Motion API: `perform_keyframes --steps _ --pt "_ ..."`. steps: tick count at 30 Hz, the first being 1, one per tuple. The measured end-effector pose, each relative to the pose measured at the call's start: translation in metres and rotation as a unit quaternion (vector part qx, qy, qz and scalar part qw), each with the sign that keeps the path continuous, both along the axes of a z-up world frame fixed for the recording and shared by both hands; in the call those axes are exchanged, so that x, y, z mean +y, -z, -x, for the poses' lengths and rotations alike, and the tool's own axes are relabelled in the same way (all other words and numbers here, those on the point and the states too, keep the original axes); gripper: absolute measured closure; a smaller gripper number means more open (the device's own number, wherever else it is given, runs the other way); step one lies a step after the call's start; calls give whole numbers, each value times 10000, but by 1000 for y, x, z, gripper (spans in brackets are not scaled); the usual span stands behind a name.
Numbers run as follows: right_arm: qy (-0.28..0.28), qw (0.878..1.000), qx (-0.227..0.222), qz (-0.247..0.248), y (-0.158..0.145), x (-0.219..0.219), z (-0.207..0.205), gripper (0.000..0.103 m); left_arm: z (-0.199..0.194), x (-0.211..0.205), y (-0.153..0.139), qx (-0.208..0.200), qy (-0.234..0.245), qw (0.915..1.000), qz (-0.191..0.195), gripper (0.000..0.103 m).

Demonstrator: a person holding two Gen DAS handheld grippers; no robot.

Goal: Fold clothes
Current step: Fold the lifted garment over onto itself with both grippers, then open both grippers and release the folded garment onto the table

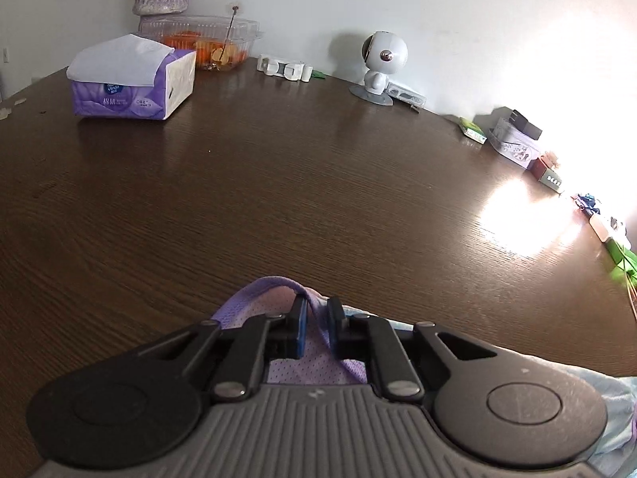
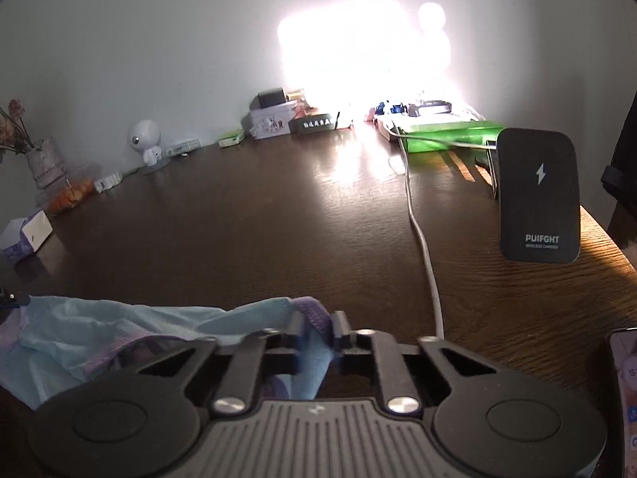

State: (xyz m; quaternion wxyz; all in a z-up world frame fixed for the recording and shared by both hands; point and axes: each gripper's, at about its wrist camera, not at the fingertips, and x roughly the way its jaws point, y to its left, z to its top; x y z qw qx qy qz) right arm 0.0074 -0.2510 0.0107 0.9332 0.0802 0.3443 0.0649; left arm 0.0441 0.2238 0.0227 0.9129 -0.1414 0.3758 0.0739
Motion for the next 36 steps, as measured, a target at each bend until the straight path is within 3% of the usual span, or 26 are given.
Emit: perform_keyframes --steps 4,5,7,8,10,16,19,22,24,27,29,31,36 --pt "317 9994 -87 60 -2 -4 9 98 12 -1 -9 -58 -90 9999 -88 91" --pt "358 9993 -119 51 -4 -5 14 93 19 -3 -15 -142 -67 9998 -105 91" --pt "384 9991 -159 39 -5 -4 23 90 34 -12 -32 -430 81 9989 -191 83" --pt "397 9990 -180 34 -5 -3 27 87 38 -20 -38 -530 210 9982 -206 76" --pt "423 9989 -220 23 -5 -2 36 78 39 -41 -43 -610 596 9963 -127 71" --pt "501 9982 -342 -11 -6 1 63 77 35 -120 -37 -598 1815 9815 -118 66" --pt "540 9977 -403 -27 -7 2 77 67 35 -141 -27 -538 2197 9741 56 64" --pt "638 9970 -427 -117 -4 2 83 66 35 -155 -18 -413 2326 9717 29 63" --pt "697 9968 -335 -202 2 4 81 66 35 -160 -14 -357 2388 9704 -85 63" --pt "649 9971 -381 80 8 16 78 71 36 -164 -8 -281 2445 9691 -178 63" --pt "504 9976 -433 218 8 22 76 83 37 -163 -4 -219 2421 9697 -256 63" --pt "439 9979 -419 216 6 24 74 89 38 -163 0 -160 2383 9705 -320 63" --pt "443 9976 -498 202 -3 21 71 97 44 -145 -8 -282 2235 9741 -176 62"
